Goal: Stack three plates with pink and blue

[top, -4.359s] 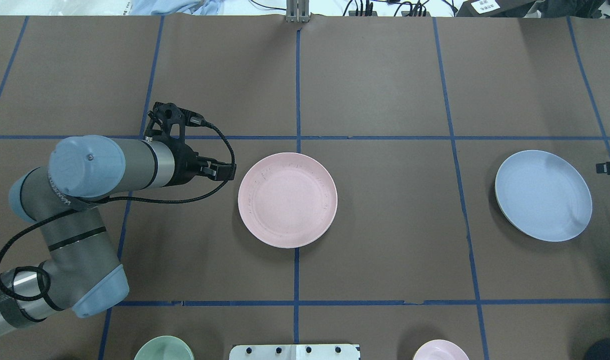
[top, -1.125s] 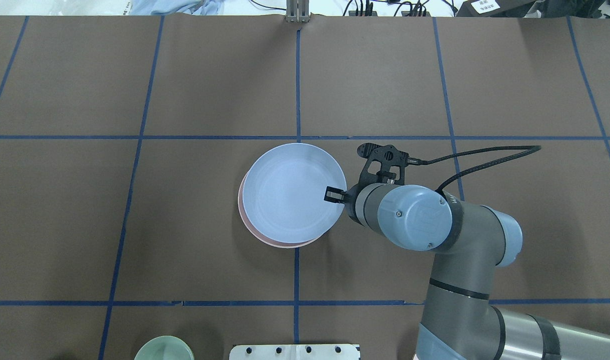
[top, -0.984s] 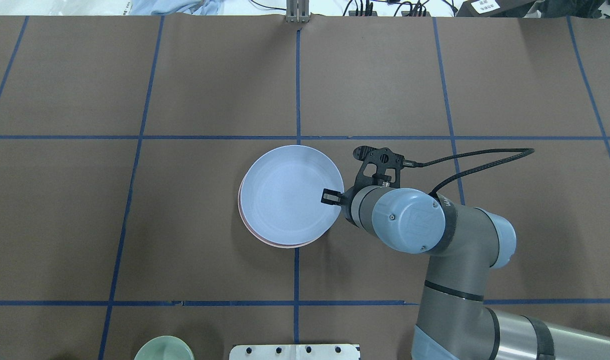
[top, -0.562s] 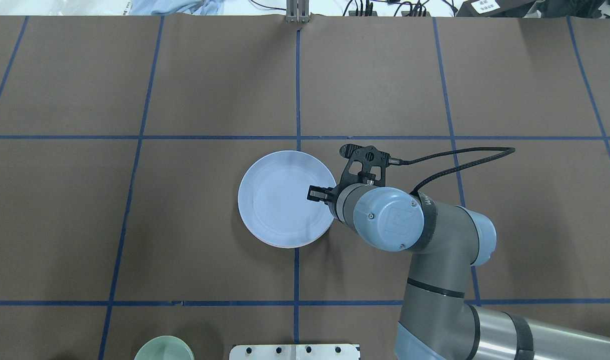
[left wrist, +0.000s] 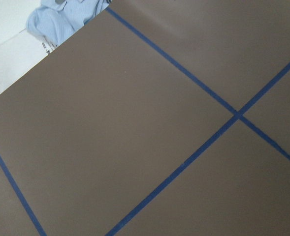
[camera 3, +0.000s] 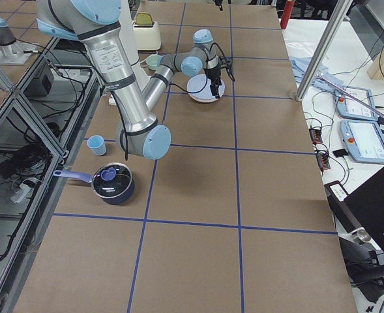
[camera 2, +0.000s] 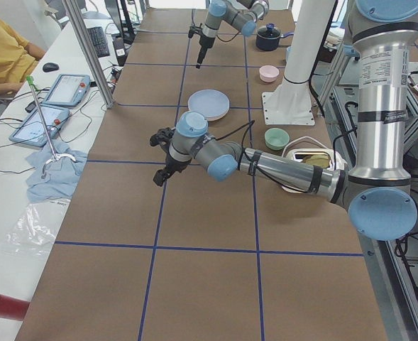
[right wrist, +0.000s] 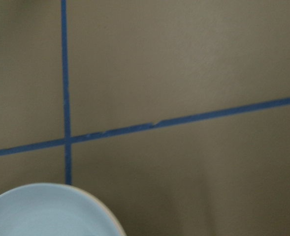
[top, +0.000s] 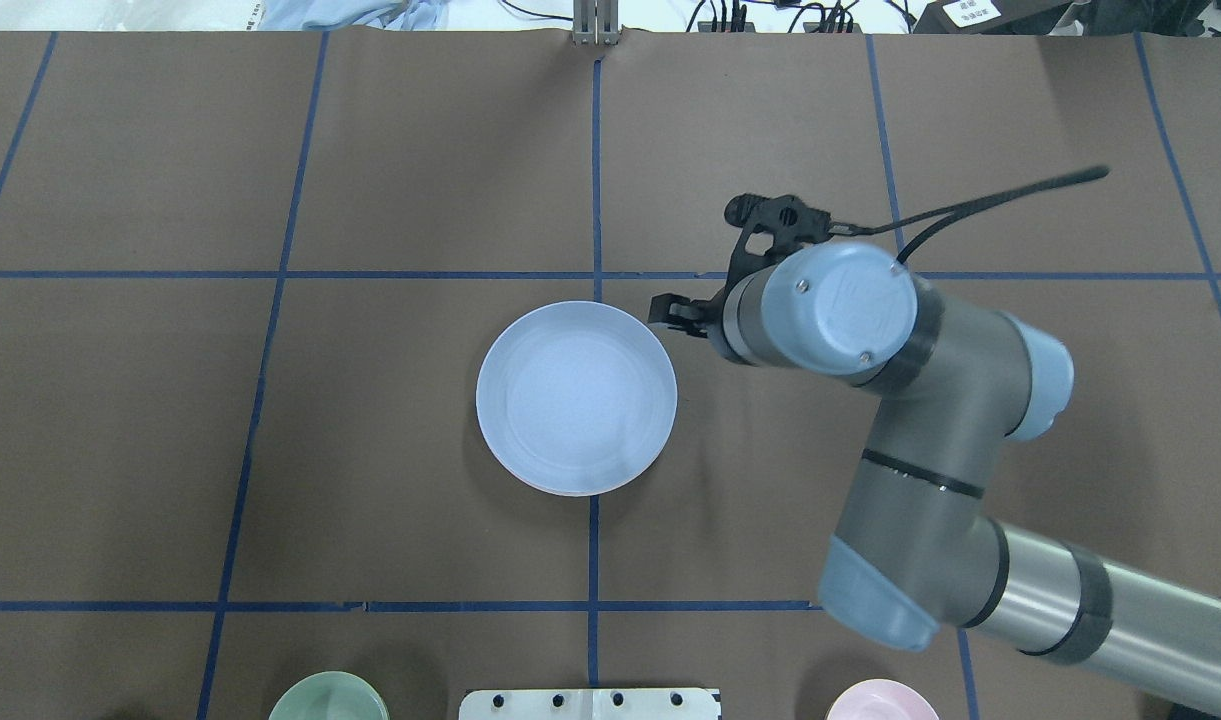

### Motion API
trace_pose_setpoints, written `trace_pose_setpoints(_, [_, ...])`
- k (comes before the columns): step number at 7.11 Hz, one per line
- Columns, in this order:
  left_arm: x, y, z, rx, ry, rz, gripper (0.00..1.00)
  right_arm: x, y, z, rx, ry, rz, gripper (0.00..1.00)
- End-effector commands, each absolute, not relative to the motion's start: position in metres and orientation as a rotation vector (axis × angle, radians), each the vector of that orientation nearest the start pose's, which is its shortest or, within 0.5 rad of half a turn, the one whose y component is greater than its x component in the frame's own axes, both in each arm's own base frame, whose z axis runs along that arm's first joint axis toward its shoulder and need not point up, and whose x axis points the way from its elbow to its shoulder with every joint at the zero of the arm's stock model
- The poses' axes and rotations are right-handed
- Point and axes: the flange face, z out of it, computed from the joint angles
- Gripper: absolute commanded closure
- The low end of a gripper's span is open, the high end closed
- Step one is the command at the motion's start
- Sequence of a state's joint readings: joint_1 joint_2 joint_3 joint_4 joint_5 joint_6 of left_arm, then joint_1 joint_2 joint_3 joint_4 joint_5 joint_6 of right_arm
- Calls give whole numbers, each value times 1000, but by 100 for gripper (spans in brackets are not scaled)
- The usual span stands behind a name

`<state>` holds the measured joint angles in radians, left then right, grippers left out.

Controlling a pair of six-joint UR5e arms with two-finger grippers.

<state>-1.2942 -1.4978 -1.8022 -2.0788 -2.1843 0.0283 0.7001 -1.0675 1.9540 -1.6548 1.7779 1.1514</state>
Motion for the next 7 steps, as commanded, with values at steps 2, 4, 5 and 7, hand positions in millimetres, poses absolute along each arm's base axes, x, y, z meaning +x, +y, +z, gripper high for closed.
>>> trace_pose_setpoints(2, [-19, -482, 612, 426, 640, 290, 0, -180, -532, 328, 264, -681, -161, 0])
trace_pose_setpoints(4, [-50, -474, 638, 314, 665, 309, 0, -68, -527, 426, 243, -650, -307, 0])
trace_pose_setpoints(5, [-80, -469, 643, 264, 660, 256, 0, -15, -510, 481, 220, -631, -346, 0])
trace_pose_setpoints(7, [-107, -451, 654, 183, 665, 155, 0, 63, -439, 582, 87, -693, -188, 0])
